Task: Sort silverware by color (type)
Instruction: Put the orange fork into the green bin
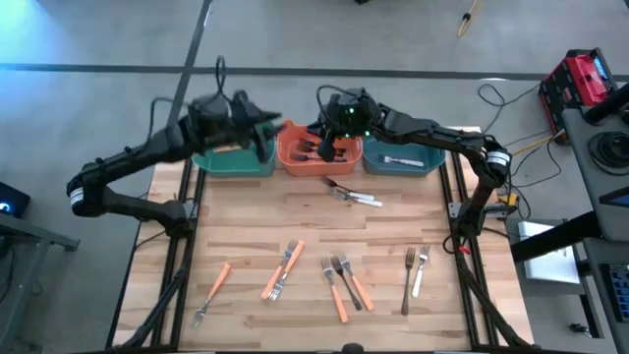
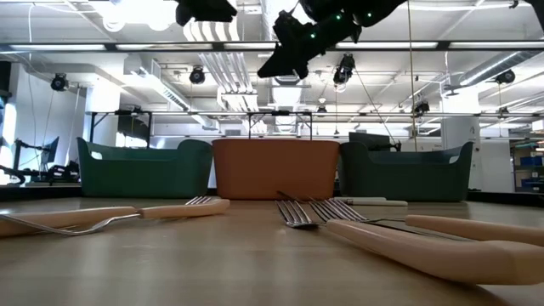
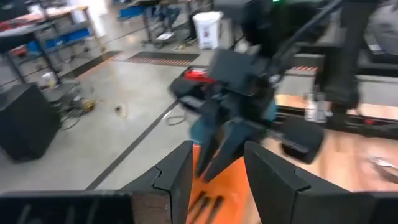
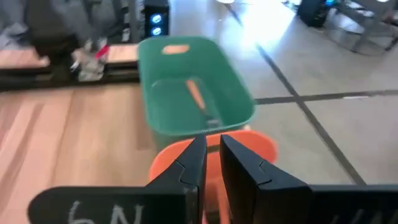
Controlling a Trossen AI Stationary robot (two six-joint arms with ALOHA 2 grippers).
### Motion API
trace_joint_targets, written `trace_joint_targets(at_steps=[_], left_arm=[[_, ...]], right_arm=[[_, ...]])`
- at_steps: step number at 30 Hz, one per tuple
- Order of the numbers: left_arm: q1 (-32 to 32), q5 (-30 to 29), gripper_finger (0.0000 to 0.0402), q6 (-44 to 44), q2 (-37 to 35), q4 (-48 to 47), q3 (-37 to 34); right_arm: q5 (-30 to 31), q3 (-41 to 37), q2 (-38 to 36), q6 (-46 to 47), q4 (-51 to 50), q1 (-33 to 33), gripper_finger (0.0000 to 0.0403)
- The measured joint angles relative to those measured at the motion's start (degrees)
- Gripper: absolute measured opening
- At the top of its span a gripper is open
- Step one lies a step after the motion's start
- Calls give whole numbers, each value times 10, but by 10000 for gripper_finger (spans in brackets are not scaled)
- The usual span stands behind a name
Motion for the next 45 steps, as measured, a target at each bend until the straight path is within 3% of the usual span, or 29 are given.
trace_joint_targets(at_steps=[8,16,29,37,45], left_arm=[[-117,-45,112,-59,-64,160,-186],[-241,-81,98,-155,-93,338,-304],[-433,-254,95,-194,-50,366,-313],[-467,-260,95,-202,-3,357,-280],[-470,-260,95,-290,17,179,-229]], right_arm=[[11,-145,-32,26,103,58,27],[137,-240,-103,75,152,167,27],[189,-376,-183,116,293,309,27],[223,-402,-193,131,300,352,27],[226,-402,-194,164,243,364,27]])
